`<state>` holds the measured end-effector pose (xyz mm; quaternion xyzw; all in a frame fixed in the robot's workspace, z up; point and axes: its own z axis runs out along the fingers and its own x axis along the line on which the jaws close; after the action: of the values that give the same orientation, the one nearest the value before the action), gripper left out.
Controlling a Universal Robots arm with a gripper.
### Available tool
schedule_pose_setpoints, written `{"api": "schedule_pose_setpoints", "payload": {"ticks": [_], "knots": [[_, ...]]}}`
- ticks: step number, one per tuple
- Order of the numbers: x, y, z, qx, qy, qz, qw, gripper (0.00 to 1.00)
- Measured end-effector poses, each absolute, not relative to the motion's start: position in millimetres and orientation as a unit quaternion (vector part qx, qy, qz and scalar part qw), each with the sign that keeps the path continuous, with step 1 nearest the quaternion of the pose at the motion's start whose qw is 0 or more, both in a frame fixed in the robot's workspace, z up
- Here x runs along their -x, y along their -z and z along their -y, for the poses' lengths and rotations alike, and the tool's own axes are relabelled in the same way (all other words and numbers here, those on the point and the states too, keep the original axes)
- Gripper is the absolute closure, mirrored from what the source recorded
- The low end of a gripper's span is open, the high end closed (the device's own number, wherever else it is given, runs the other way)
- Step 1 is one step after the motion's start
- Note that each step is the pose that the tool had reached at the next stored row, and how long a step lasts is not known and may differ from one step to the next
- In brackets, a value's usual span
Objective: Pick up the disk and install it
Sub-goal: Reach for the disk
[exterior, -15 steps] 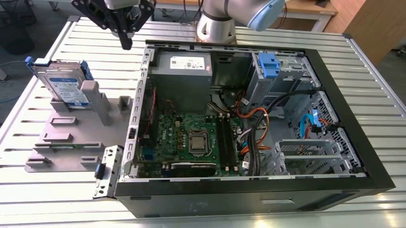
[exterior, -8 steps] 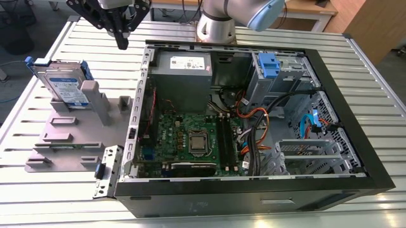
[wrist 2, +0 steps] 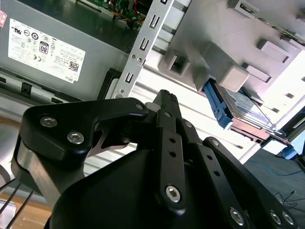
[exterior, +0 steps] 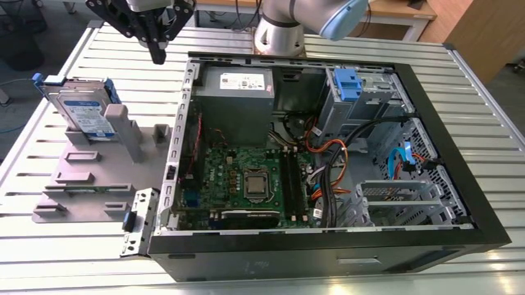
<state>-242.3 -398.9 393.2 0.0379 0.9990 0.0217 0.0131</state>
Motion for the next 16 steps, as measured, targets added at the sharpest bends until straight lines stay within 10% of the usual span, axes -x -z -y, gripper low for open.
{"api": "schedule_pose_setpoints", "payload": {"ticks": [16], "knots": [[272, -393, 399, -0.038, -0.022, -0.999, 0.013, 0.89]]}}
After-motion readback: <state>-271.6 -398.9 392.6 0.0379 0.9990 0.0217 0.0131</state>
